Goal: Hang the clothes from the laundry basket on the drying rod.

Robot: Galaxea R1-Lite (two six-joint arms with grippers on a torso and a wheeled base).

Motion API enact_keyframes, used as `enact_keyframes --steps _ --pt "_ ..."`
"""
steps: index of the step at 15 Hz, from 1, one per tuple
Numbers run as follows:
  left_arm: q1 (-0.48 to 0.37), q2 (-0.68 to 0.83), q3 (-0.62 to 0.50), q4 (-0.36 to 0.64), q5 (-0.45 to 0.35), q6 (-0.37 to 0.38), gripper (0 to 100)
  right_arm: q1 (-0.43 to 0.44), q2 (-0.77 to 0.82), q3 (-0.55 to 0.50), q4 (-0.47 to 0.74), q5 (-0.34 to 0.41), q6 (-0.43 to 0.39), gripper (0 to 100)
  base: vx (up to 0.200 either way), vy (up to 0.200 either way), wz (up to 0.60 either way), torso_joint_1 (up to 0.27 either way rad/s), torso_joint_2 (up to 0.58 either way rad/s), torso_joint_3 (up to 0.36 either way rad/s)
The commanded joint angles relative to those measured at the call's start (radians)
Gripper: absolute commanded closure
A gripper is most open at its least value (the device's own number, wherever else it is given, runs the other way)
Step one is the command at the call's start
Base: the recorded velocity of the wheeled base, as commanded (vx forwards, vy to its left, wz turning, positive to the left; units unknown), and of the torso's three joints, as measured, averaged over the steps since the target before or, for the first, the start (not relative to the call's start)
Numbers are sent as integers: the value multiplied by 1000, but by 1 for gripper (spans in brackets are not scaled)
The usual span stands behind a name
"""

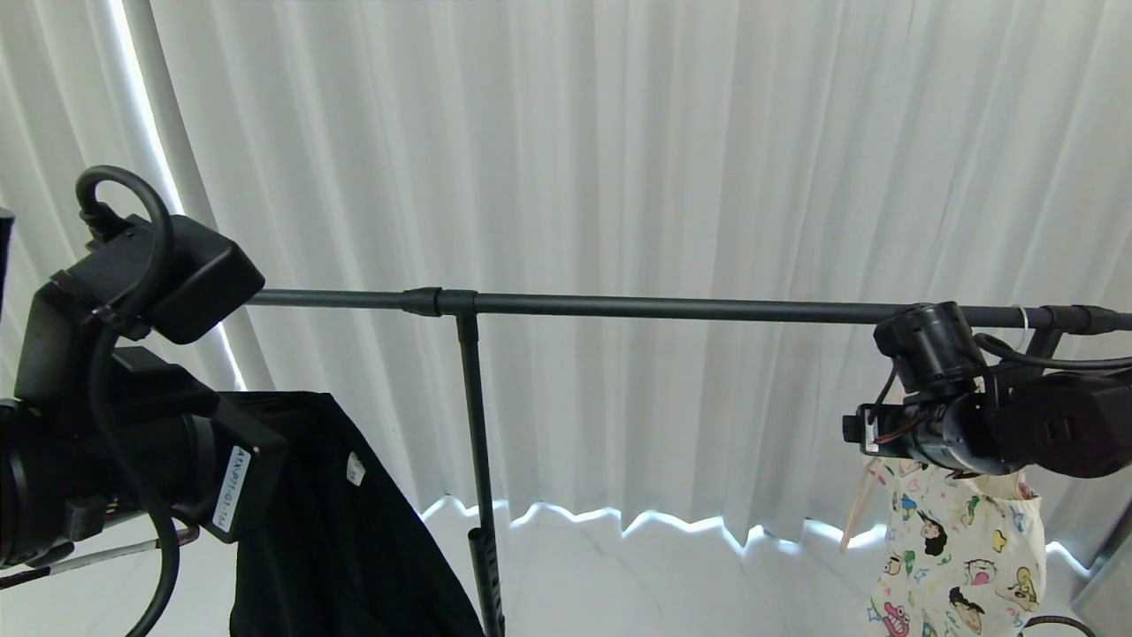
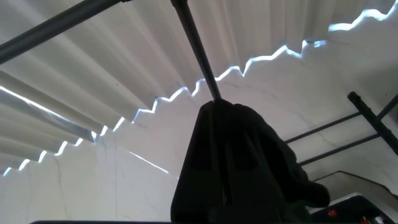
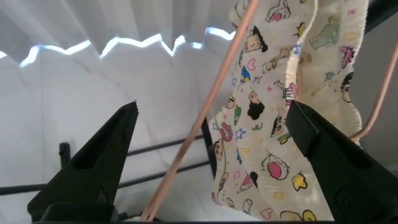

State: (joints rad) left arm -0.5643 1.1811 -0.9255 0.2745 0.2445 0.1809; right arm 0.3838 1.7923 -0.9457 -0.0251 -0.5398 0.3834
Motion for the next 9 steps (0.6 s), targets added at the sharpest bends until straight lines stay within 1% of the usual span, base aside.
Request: enact_keyframes --steps 1,4,9 --pt "0 2 1 0 -1 0 100 -11 18 4 2 0 -1 0 0 0 0 0 0 0" --pt "-2 3 1 0 -1 0 100 -26 18 4 4 1 -3 0 0 0 0 0 0 0" --pt "-3 6 2 0 -1 0 100 -28 13 2 5 3 -8 0 0 0 0 0 0 0"
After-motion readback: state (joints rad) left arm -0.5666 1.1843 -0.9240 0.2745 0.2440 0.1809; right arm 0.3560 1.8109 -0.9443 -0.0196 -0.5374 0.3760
